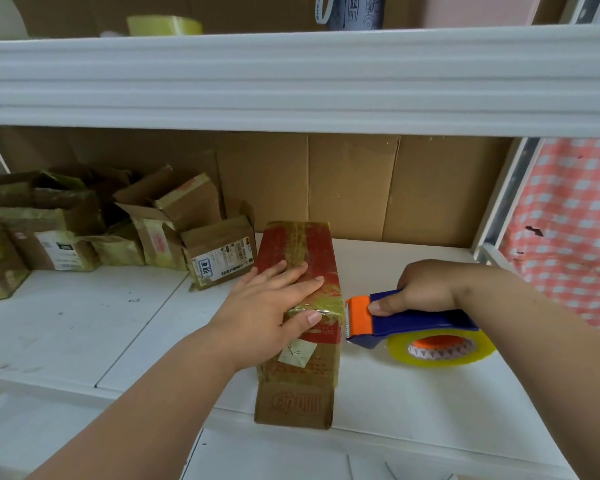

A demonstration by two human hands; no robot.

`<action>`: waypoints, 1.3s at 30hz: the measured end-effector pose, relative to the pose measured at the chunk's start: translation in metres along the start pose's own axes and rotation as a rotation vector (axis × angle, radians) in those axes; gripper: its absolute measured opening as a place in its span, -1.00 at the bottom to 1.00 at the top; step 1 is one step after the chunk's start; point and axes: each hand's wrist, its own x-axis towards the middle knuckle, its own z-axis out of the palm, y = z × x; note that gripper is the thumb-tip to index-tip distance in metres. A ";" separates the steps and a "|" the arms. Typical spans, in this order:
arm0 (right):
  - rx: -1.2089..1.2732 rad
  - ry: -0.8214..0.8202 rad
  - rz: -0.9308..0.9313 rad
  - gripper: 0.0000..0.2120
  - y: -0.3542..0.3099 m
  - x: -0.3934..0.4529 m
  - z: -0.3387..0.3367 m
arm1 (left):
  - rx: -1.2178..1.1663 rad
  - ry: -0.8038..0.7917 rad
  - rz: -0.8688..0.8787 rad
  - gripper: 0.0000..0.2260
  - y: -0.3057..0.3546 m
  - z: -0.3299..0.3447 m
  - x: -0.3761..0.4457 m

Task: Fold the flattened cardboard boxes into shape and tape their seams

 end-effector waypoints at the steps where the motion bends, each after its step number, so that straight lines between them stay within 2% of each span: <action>1: 0.049 -0.030 0.016 -0.43 0.000 0.001 0.000 | 0.002 -0.001 0.000 -0.42 0.000 0.000 0.000; 6: 0.287 -0.154 0.079 -0.54 0.000 0.006 0.005 | 0.015 0.004 0.004 -0.41 0.001 -0.001 0.000; 9: 0.128 -0.160 0.116 -0.58 0.002 0.010 0.019 | 0.001 0.009 0.007 -0.39 -0.002 0.000 -0.001; 11: -0.028 -0.045 0.123 -0.51 0.011 0.012 0.026 | 0.009 0.010 0.008 -0.40 -0.002 0.000 -0.001; 14: -0.068 0.201 0.108 -0.43 0.021 0.010 0.032 | 0.031 0.004 0.008 -0.46 -0.001 -0.001 0.001; 17: -0.156 0.389 0.086 -0.47 0.030 0.011 0.056 | 0.061 0.000 0.010 -0.41 -0.001 0.000 0.002; 19: -0.183 0.434 0.046 -0.54 0.034 0.015 0.080 | 0.064 0.001 0.009 -0.38 -0.001 -0.001 0.000; 23: -0.206 0.368 0.101 -0.52 0.039 0.016 0.108 | 0.025 0.026 0.013 -0.38 -0.001 -0.001 -0.002; 25: -0.212 0.491 0.125 -0.42 0.036 0.015 0.113 | -0.024 0.051 0.024 -0.40 -0.002 -0.001 -0.002; 27: 0.003 0.747 0.026 -0.33 0.021 0.008 0.111 | -0.094 0.084 0.044 -0.42 -0.005 0.000 -0.003; 28: 0.215 0.837 -0.069 -0.39 0.009 0.001 0.109 | -0.150 0.115 0.052 -0.44 -0.007 0.001 -0.004; 29: 0.446 0.861 -0.183 -0.46 -0.006 -0.007 0.108 | -0.209 0.168 0.060 -0.47 -0.009 0.004 -0.005; 31: 0.808 0.698 -0.373 -0.48 -0.041 -0.023 0.112 | -0.293 0.349 0.065 -0.50 -0.013 0.014 -0.008; 33: 1.041 0.550 -0.483 -0.41 -0.068 -0.027 0.128 | -0.347 0.488 0.016 -0.52 -0.014 0.025 -0.011; 35: 1.186 0.502 -0.474 -0.37 -0.084 -0.025 0.144 | -0.480 0.462 -0.062 -0.57 -0.009 0.031 -0.014; 39: 1.380 0.518 -0.381 -0.31 -0.106 -0.026 0.148 | -0.671 0.428 -0.159 -0.53 0.001 0.032 -0.012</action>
